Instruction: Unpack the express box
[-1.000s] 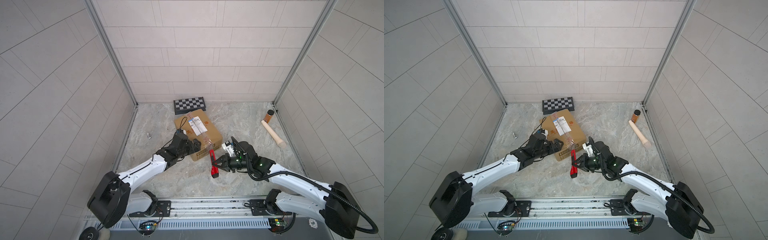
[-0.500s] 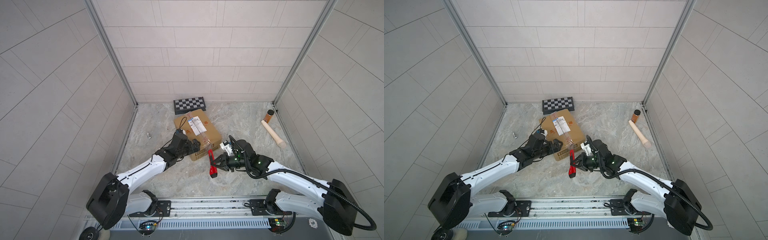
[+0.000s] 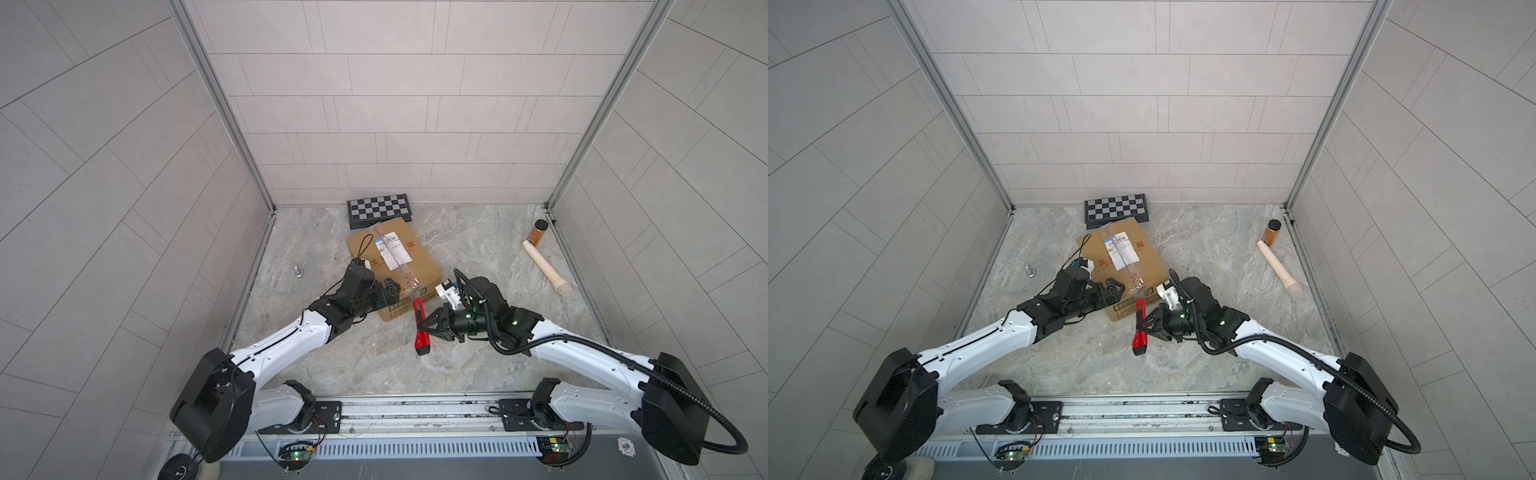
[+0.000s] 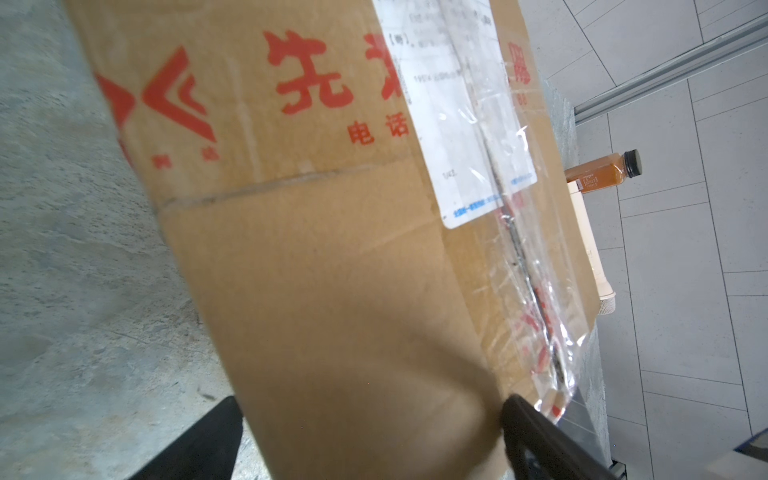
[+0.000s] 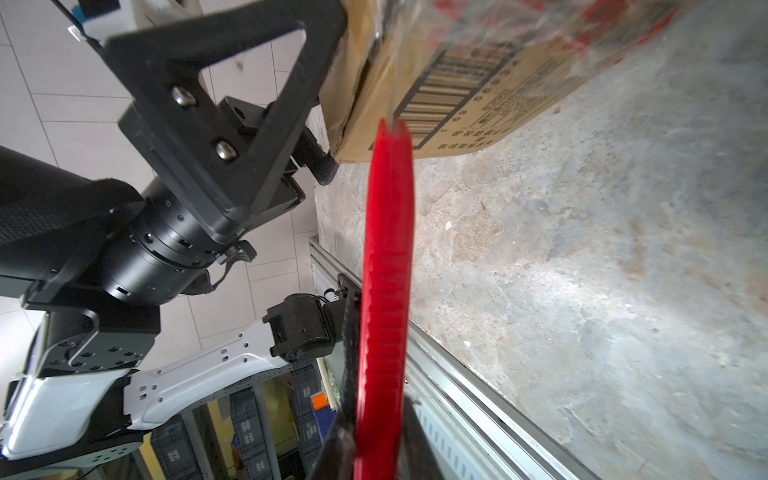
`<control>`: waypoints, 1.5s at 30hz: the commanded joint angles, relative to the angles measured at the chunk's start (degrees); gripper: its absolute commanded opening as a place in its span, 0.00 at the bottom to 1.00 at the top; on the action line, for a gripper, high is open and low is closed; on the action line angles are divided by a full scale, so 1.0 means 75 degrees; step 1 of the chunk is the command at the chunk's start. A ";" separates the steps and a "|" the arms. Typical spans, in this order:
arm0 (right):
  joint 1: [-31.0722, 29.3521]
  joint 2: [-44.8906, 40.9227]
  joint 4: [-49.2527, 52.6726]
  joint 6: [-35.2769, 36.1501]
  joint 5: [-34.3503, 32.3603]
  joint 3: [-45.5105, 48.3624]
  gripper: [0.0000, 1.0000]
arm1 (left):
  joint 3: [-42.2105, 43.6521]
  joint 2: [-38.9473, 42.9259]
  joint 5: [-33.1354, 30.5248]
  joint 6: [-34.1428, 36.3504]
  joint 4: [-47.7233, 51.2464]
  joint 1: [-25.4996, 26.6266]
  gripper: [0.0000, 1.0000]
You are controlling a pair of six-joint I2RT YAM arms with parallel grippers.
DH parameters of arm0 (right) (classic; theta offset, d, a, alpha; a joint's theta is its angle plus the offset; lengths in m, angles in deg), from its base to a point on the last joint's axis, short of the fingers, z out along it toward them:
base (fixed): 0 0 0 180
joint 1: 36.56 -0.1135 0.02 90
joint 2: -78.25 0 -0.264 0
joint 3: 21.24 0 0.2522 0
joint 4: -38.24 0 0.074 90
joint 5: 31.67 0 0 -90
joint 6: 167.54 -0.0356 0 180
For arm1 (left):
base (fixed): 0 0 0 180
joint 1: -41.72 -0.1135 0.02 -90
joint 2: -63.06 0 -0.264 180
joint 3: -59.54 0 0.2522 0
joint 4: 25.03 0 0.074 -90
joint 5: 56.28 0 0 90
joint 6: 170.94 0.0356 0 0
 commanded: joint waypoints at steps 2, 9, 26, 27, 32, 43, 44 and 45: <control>-0.0176 -0.0201 -0.2301 -0.0096 0.0678 -0.0064 0.00 | -0.0166 0.0114 0.0353 0.0196 -0.0092 0.0073 1.00; -0.0141 -0.0016 -0.0512 0.0391 0.0058 0.0017 0.00 | -0.0157 0.0256 0.0294 0.0231 -0.0047 0.0073 1.00; -0.0070 -0.0120 -0.0700 0.0312 -0.0244 -0.0133 0.00 | -0.0132 0.0201 0.0294 0.0231 -0.0126 0.0061 1.00; -0.0069 -0.0163 -0.0981 0.0147 -0.0099 -0.0113 0.00 | -0.0131 0.0201 0.0283 0.0243 -0.0123 0.0061 1.00; -0.0071 -0.0582 -0.1882 -0.0249 0.0069 0.0062 0.00 | -0.0154 0.0238 0.0276 0.0313 -0.0146 0.0007 1.00; -0.0105 -0.0085 -0.2117 -0.0424 0.0256 0.0468 0.00 | -0.0156 0.0394 0.0374 0.0407 -0.0307 -0.0062 1.00; -0.0105 0.0004 -0.1955 -0.0347 0.0256 0.0456 0.00 | -0.0138 0.0425 0.0376 0.0407 -0.0310 -0.0068 1.00; -0.0108 0.0079 -0.1735 -0.0223 0.0235 0.0424 0.00 | -0.0117 0.0460 0.0380 0.0407 -0.0332 -0.0079 1.00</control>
